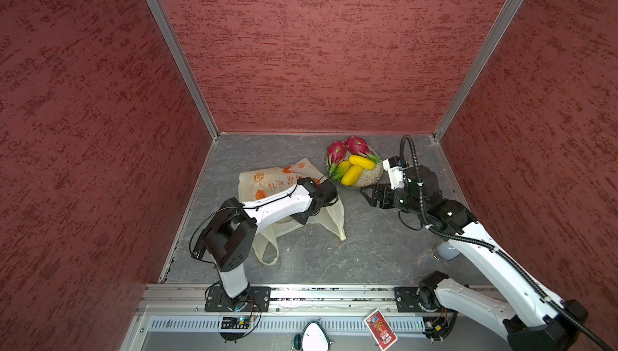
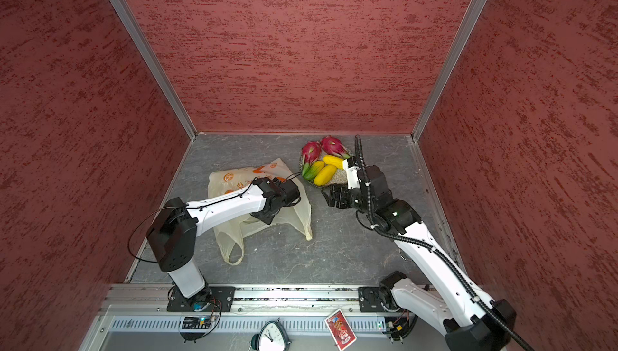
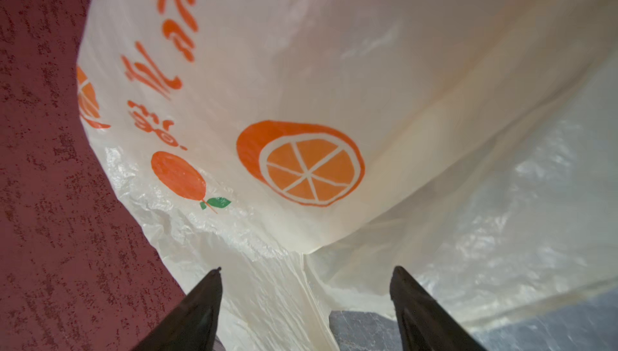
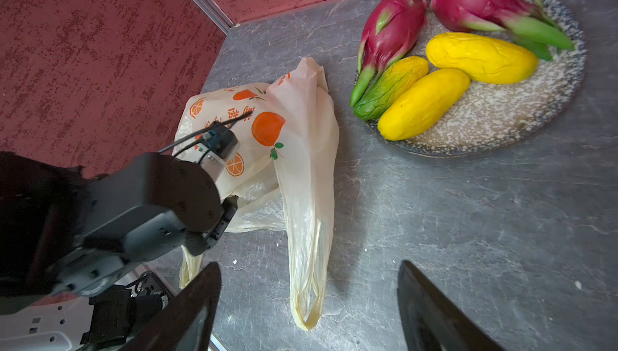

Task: Take fruits out of the plastic bag
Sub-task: Adjust the plastic bag at the center of the board.

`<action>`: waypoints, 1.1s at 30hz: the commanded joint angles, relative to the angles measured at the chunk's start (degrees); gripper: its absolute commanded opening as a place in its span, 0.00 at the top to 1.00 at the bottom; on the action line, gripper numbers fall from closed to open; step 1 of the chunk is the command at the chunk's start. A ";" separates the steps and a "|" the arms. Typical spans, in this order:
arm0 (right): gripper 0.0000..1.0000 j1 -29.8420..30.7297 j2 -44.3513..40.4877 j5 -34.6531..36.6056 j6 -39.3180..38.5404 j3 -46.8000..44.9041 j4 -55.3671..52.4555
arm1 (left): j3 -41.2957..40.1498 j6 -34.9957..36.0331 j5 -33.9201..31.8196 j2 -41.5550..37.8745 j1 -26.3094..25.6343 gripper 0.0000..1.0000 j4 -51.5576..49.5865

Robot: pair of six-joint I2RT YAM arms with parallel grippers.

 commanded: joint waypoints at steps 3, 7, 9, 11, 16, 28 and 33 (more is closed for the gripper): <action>0.16 -1.08 -3.36 4.34 -2.91 2.67 -5.36 | -2.61 -2.25 -4.92 5.98 1.86 0.20 7.24; 0.15 -1.51 -6.00 6.74 -5.17 4.38 -9.53 | -3.36 -8.63 -11.17 9.27 2.65 0.21 5.77; 0.14 -1.73 -7.01 6.95 -5.42 4.36 -10.34 | -2.35 -13.31 -16.26 9.51 2.44 0.20 1.78; 0.14 -1.77 -7.49 6.59 -5.40 4.33 -10.66 | -3.46 -11.77 -16.13 7.27 3.12 0.19 4.21; 0.17 -1.78 -7.66 5.92 -4.64 3.84 -10.15 | -4.66 -6.87 -7.46 0.08 6.55 0.78 7.46; 0.32 1.20 -9.77 -9.13 -3.95 2.81 -3.71 | -1.21 10.25 33.22 -22.42 23.06 1.00 8.26; 0.43 11.58 -5.68 -7.96 1.77 0.57 2.07 | 2.42 13.49 39.42 -21.08 26.84 1.00 3.79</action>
